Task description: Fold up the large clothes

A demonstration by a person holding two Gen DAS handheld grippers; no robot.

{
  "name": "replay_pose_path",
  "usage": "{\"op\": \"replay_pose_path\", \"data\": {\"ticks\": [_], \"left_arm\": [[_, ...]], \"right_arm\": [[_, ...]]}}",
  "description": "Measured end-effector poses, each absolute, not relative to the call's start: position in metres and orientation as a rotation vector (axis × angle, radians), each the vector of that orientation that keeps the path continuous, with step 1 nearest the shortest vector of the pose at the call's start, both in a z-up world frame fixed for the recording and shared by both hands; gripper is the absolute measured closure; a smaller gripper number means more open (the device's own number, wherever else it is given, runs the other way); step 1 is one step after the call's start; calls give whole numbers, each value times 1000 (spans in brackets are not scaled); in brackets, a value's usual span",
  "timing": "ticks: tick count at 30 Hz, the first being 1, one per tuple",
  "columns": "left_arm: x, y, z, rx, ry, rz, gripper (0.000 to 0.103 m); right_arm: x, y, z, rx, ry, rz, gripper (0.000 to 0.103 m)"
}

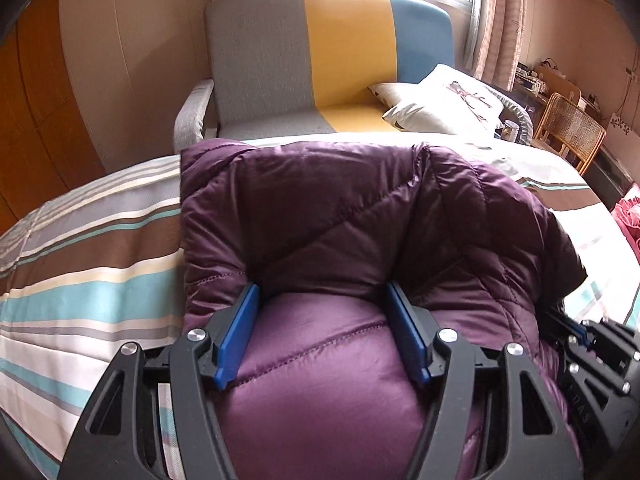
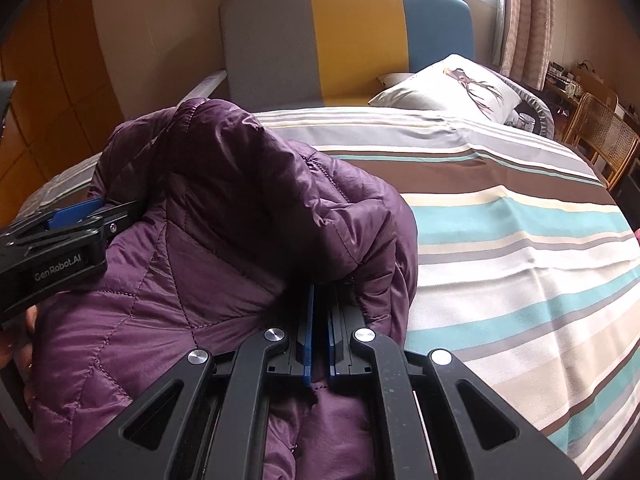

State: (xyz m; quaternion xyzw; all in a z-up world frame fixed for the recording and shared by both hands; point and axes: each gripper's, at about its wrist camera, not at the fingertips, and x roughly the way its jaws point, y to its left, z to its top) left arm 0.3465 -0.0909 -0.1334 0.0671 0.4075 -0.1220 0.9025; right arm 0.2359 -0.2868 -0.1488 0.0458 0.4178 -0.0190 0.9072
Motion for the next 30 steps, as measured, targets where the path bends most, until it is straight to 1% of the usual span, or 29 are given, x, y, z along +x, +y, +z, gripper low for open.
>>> {"op": "replay_pose_path", "data": {"ticks": [16, 20, 25, 28, 30], "left_arm": [[316, -74, -130, 143, 785, -243, 39], [315, -73, -131, 137, 788, -244, 39], [317, -72, -131, 130, 791, -241, 39], [318, -73, -131, 135, 795, -236, 39], [320, -73, -130, 131, 799, -236, 39]], "right_arm": [[239, -290, -144, 85, 893, -38, 99], [239, -296, -128, 114, 905, -46, 99], [237, -295, -101, 165, 834, -34, 99], [249, -285, -104, 153, 847, -18, 99], [263, -281, -117, 111, 878, -41, 99]]}}
